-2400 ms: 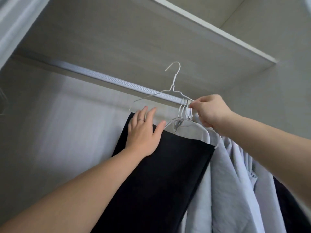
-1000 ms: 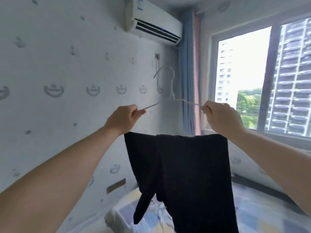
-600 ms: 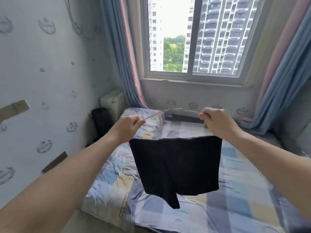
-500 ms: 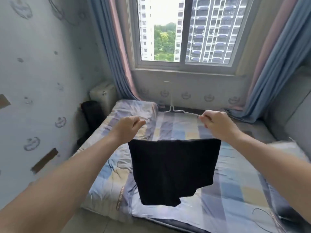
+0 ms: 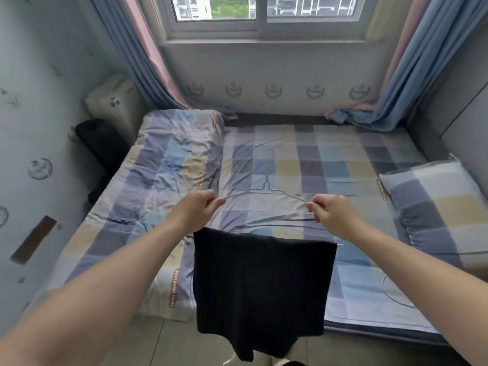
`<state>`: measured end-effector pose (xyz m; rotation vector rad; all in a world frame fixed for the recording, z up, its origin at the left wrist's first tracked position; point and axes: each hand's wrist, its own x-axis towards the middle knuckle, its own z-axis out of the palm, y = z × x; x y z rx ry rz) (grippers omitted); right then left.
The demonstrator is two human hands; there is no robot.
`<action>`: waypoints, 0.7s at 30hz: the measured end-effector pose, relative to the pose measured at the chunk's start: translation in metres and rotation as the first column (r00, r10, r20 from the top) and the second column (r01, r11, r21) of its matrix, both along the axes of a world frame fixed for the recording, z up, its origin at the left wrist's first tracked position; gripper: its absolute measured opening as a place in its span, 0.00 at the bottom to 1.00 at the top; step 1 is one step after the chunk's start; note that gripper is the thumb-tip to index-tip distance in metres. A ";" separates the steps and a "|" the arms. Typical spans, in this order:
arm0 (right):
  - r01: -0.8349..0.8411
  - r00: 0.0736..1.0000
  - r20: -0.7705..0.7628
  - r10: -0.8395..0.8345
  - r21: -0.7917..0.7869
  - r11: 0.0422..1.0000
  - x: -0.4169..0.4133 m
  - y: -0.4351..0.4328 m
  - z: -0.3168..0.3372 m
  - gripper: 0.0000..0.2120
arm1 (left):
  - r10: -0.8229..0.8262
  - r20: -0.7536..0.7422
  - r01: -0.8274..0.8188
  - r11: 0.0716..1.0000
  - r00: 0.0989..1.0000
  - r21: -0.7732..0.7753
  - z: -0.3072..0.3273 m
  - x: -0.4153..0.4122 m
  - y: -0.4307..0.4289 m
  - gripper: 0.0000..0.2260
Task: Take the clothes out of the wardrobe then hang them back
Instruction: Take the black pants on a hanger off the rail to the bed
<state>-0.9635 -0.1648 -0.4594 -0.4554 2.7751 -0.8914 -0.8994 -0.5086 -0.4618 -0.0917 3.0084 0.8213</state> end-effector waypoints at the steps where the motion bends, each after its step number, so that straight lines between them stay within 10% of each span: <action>1: -0.004 1.000 0.027 0.003 0.004 1.000 -0.010 0.002 -0.011 0.14 | 0.000 0.022 0.000 1.000 1.000 -0.006 -0.011 -0.010 0.003 0.19; 15: 0.098 0.993 0.052 -0.110 0.190 0.977 -0.180 0.006 -0.133 0.10 | 0.121 0.141 -0.120 0.993 0.983 -0.014 -0.121 -0.180 0.030 0.15; 21: 0.174 0.972 0.105 -0.212 0.288 0.942 -0.258 -0.021 -0.220 0.13 | 0.192 0.119 -0.147 0.939 0.974 -0.312 -0.223 -0.259 0.027 0.17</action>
